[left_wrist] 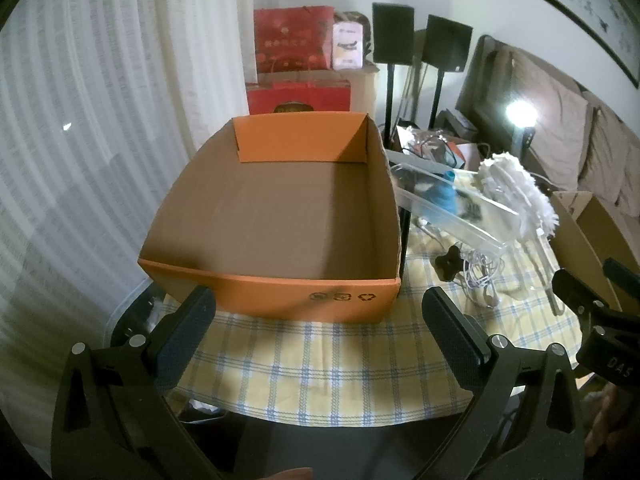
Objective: Organize objects
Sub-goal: 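Move the right tool toward the clear plastic trays on the table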
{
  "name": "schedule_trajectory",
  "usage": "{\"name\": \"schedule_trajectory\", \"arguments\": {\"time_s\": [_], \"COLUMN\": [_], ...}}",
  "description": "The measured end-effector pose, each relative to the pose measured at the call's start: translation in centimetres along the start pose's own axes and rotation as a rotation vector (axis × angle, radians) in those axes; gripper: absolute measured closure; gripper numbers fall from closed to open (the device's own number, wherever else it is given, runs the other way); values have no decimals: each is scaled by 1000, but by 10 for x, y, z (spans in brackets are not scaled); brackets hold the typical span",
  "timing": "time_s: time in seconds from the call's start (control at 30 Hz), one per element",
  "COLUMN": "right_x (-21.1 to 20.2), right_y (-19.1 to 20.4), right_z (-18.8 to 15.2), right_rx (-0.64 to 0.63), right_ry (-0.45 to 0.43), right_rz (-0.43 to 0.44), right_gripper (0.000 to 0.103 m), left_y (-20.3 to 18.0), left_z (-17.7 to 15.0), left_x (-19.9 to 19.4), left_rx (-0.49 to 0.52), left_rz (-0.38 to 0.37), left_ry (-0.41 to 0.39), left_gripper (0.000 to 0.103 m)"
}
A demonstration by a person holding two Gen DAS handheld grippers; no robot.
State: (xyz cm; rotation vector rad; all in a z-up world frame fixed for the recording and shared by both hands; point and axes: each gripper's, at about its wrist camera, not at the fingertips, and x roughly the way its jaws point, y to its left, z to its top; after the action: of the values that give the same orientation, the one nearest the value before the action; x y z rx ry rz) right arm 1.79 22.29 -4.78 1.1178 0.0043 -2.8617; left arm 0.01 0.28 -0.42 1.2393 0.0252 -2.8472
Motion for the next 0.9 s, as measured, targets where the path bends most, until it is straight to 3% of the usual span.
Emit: {"name": "schedule_trajectory", "arguments": {"time_s": [0.9], "right_x": [14], "right_y": [1], "right_z": [7], "right_rx": [-52], "right_ry": [5], "right_rz": [12], "right_gripper": [0], "left_y": [-7], "left_z": [10], "left_x": [18], "left_rx": [10], "left_rz": [46], "left_ry": [13], "left_gripper": [0]}}
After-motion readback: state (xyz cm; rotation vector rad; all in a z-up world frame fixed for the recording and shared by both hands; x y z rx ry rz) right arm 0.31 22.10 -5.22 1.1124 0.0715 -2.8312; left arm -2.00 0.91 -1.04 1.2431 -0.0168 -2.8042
